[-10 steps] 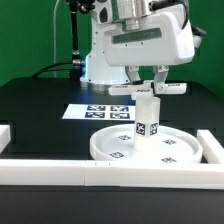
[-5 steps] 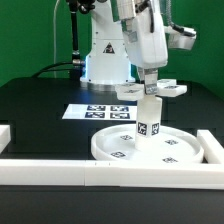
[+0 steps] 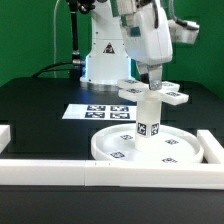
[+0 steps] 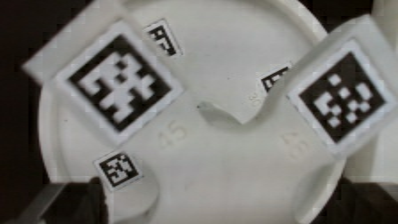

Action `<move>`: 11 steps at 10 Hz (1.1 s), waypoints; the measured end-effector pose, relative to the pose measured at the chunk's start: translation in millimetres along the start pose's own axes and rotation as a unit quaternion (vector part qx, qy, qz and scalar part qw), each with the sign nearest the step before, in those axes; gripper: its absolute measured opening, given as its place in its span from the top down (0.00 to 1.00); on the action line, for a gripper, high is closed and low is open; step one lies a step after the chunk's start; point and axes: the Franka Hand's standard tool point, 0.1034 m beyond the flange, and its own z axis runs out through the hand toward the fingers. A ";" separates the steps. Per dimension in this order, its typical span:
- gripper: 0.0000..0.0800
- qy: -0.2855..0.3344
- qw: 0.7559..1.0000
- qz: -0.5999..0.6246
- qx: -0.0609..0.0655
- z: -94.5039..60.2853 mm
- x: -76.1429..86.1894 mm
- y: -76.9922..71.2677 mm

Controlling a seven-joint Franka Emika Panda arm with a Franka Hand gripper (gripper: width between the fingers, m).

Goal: Assemble round table

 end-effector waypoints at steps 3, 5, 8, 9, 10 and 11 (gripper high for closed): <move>0.19 -0.005 1.000 -0.006 0.007 -14.3 -3.4 -4.0; 0.19 -0.005 1.000 -0.025 0.006 -12.8 -3.7 -3.4; 0.19 0.004 0.976 -0.219 -0.005 -8.5 -8.1 -1.0; 0.19 0.003 0.959 -0.282 -0.012 -6.5 -10.5 0.1; 0.19 -0.004 0.946 -0.324 -0.020 -3.9 -13.8 0.6; 0.19 -0.005 0.931 -0.364 -0.020 -3.5 -13.4 0.6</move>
Offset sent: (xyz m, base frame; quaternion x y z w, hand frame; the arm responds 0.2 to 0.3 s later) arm 0.0000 0.0000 0.0000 0.0000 0.0000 -0.0650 0.9979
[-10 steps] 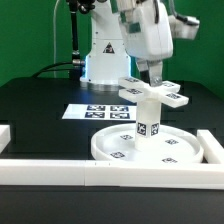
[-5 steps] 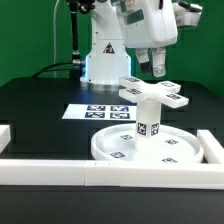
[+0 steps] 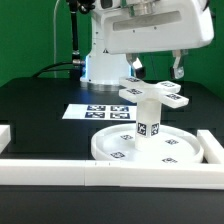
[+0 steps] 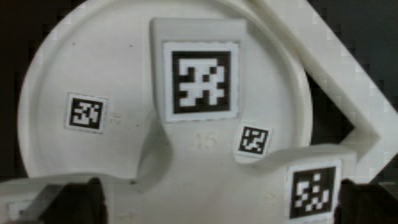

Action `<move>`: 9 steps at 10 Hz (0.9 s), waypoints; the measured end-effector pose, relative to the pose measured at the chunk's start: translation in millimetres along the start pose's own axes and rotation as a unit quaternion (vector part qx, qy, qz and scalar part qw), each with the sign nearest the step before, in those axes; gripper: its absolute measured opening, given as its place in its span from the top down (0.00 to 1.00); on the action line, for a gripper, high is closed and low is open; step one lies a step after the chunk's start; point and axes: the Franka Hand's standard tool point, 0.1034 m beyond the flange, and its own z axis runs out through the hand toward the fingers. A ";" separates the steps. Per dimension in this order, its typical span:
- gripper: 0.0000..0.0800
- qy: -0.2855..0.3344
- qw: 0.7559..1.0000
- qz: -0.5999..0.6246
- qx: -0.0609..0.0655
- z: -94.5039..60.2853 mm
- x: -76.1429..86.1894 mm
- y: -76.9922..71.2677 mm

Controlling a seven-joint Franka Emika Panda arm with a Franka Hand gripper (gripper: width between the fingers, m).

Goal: Assemble round table

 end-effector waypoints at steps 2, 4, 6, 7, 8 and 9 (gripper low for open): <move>0.19 0.000 0.999 -0.048 0.000 0.3 0.1 0.7; 0.19 0.004 0.986 -0.164 -0.013 0.2 1.0 2.0; 0.19 0.010 0.957 -0.288 -0.026 -0.2 0.1 -0.7; 0.19 0.010 0.939 -0.341 -0.035 -0.6 -3.2 -3.7; 0.19 0.009 0.930 -0.366 -0.037 -1.6 -4.6 -6.2; 0.19 0.012 0.917 -0.396 -0.036 -2.4 -4.0 -7.7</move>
Offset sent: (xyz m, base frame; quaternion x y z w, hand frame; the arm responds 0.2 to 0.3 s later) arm 0.0035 -0.0025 0.0031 -0.0490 0.0181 -0.2714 0.9610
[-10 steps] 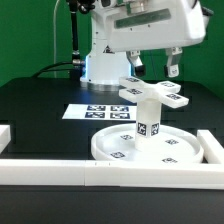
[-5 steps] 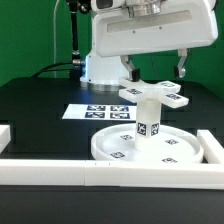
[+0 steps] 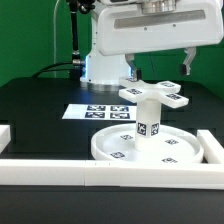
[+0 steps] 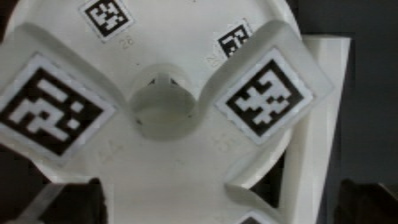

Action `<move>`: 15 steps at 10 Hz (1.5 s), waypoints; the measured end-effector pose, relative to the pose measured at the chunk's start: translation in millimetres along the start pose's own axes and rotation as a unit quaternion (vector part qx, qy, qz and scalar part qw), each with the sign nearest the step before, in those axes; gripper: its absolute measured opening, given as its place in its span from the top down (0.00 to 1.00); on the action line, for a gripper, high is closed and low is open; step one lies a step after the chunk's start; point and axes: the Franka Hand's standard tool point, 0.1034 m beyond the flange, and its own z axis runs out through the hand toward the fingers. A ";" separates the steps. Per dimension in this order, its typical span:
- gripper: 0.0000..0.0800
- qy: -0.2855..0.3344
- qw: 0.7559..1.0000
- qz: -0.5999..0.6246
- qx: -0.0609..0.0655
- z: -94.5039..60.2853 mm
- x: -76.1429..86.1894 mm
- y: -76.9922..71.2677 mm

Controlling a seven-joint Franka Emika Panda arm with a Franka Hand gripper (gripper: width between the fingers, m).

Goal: Assemble round table

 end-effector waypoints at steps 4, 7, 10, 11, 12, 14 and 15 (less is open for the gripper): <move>0.19 -0.003 0.991 -0.131 -0.004 1.4 -1.1 2.6; 0.19 -0.010 0.947 -0.321 -0.024 2.5 -0.3 -0.1; 0.19 -0.021 0.901 -0.432 -0.034 4.1 -1.0 2.0; 0.19 -0.022 0.889 -0.456 -0.034 4.0 -1.1 3.1; 0.19 -0.024 0.876 -0.481 -0.035 3.9 -1.1 4.5; 0.19 -0.036 0.830 -0.555 -0.043 5.2 -0.7 7.7; 0.19 -0.044 0.805 -0.590 -0.049 7.7 0.9 8.9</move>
Offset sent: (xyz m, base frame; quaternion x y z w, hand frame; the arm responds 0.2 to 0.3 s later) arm 0.0000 0.0000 0.0000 0.0000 0.0000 -0.1296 0.9916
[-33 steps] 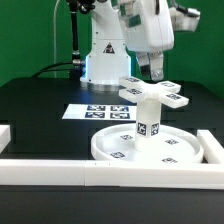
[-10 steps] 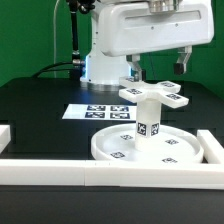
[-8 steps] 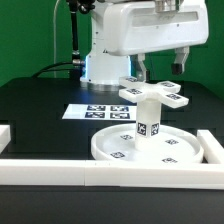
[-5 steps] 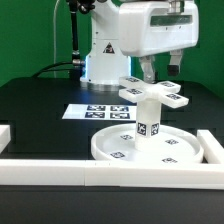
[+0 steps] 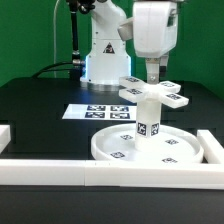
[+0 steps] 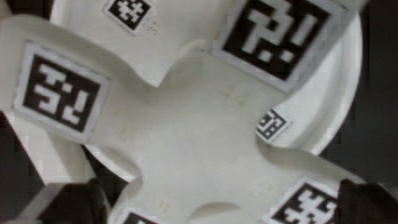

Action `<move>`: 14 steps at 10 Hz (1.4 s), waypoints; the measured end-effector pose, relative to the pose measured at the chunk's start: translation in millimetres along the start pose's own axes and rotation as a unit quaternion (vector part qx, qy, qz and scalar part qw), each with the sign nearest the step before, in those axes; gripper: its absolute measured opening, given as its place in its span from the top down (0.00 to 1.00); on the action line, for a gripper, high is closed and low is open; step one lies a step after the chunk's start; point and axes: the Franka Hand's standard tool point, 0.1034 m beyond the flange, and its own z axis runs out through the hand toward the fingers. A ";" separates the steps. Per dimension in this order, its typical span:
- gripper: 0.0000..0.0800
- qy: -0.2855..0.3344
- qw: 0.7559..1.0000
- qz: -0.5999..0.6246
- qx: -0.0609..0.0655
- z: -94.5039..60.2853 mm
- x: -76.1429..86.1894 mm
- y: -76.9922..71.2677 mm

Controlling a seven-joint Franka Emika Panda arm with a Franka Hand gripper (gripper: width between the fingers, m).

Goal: Assemble round table

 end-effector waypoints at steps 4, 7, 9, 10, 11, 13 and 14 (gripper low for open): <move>0.19 -0.018 0.996 -0.089 0.000 7.5 -3.0 2.4; 0.19 -0.020 0.996 -0.086 0.006 14.7 -6.2 0.2; 0.19 -0.021 0.996 -0.086 0.009 17.4 -7.0 -0.8; 0.19 -0.021 0.996 -0.085 0.009 17.6 -7.0 -0.9; 0.20 -0.021 0.996 -0.084 0.009 17.7 -7.1 -1.0; 0.40 -0.022 0.996 -0.083 0.009 17.8 -8.3 -0.4; 0.45 -0.022 0.996 -0.083 0.009 17.8 -9.1 -0.3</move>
Offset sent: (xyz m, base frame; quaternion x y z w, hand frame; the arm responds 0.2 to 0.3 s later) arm 0.0075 0.0017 -0.0069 0.0051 -0.0055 -0.0716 0.9974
